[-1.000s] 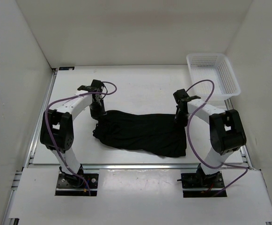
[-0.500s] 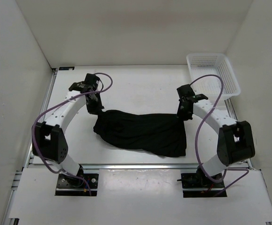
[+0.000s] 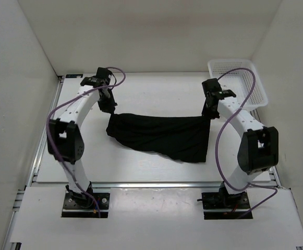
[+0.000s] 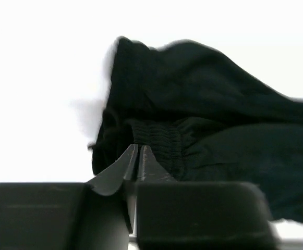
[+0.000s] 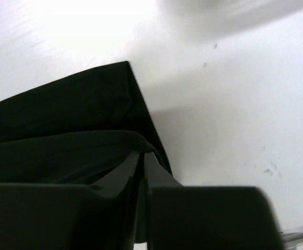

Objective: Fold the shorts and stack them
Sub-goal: Fold the shorts

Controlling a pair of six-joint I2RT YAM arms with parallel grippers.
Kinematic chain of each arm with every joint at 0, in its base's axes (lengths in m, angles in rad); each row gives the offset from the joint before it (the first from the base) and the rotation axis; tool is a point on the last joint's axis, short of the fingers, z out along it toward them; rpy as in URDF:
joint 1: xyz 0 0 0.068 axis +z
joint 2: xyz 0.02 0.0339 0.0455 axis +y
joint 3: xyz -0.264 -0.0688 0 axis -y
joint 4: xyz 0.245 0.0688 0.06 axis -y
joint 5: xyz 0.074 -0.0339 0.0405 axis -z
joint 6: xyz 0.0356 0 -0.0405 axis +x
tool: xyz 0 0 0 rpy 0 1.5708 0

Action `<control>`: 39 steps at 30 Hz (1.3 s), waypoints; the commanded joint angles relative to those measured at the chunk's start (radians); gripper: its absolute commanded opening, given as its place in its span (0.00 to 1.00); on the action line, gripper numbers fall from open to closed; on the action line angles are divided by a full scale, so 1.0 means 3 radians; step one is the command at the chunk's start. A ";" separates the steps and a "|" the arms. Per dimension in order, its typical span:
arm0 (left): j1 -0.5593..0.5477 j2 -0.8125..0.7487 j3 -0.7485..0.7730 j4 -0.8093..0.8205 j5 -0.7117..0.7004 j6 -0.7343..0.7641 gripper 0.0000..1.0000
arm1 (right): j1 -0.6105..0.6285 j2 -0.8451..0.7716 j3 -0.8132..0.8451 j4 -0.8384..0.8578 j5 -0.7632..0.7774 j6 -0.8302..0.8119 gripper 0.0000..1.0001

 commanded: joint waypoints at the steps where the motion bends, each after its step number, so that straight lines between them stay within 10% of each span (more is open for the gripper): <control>1: 0.0184 0.0432 0.0387 0.0063 -0.0217 -0.0009 0.18 | -0.0078 0.0307 0.0325 0.0147 0.0167 -0.0175 0.10; 3: 0.0215 0.0733 0.0592 -0.0024 -0.0218 -0.0040 0.39 | -0.0078 0.0476 0.0534 0.0147 0.0167 -0.0176 0.54; 6: 0.0261 0.0715 0.0813 -0.0126 -0.0248 -0.0040 0.88 | -0.0002 0.0314 0.0530 0.0177 -0.0012 -0.0176 0.78; 11: 0.0261 0.0220 0.0421 -0.0157 -0.0325 -0.0009 1.00 | 0.0234 -0.0110 0.0122 0.0214 -0.0125 -0.0109 0.80; 14: 0.0261 -0.0225 0.0017 -0.0076 -0.0356 -0.0009 0.83 | 0.0438 -0.0361 -0.0261 0.0214 -0.0176 0.0033 0.61; 17: 0.0261 -0.0680 -0.0672 0.0042 -0.0320 -0.0177 0.32 | 0.0515 -0.0621 -0.0686 0.0214 -0.0318 0.0197 0.39; 20: 0.0195 -0.1008 -0.0981 0.0144 -0.0264 -0.0255 0.13 | 0.0587 -0.0821 -0.0931 0.0244 -0.0492 0.0258 0.19; 27: -0.0010 -0.0539 -0.0911 0.0523 0.0207 -0.0219 0.10 | 0.0740 -0.0684 -0.0815 0.0275 -0.0493 0.0259 0.14; 39: -0.0082 0.1272 0.0337 0.0447 -0.0289 -0.0112 0.10 | 0.0771 -0.0929 -0.0850 0.0004 -0.0324 0.0289 0.14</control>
